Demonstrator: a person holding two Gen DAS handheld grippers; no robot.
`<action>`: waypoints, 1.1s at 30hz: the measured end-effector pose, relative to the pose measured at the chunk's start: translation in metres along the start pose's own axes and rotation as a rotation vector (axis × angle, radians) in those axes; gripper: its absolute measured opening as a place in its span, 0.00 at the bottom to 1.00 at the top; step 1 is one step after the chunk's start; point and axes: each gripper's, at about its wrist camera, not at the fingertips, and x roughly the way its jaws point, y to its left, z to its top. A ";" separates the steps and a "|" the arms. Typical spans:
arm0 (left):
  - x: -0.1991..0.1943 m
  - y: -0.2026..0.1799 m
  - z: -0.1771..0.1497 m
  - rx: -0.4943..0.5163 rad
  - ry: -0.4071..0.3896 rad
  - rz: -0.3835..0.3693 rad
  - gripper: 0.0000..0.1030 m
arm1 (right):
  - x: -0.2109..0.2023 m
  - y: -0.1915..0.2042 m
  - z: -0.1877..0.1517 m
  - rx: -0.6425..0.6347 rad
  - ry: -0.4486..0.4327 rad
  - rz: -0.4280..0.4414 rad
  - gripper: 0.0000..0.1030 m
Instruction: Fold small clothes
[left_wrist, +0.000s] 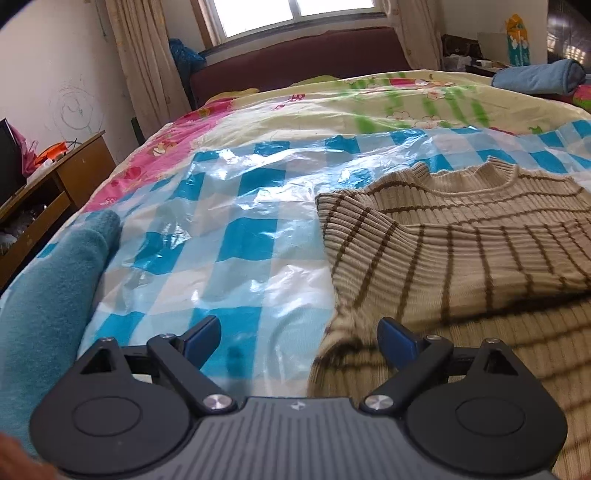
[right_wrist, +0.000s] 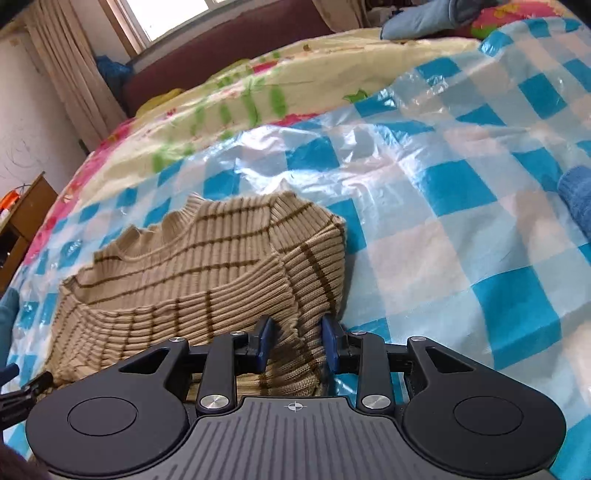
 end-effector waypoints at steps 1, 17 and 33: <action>-0.009 0.002 -0.004 0.012 -0.001 -0.001 0.94 | -0.009 0.001 -0.003 -0.015 0.002 0.007 0.29; -0.145 0.048 -0.105 -0.007 0.189 -0.180 0.89 | -0.158 0.017 -0.138 -0.074 0.343 0.169 0.34; -0.171 0.051 -0.121 -0.086 0.279 -0.294 0.47 | -0.168 0.011 -0.171 -0.003 0.416 0.216 0.34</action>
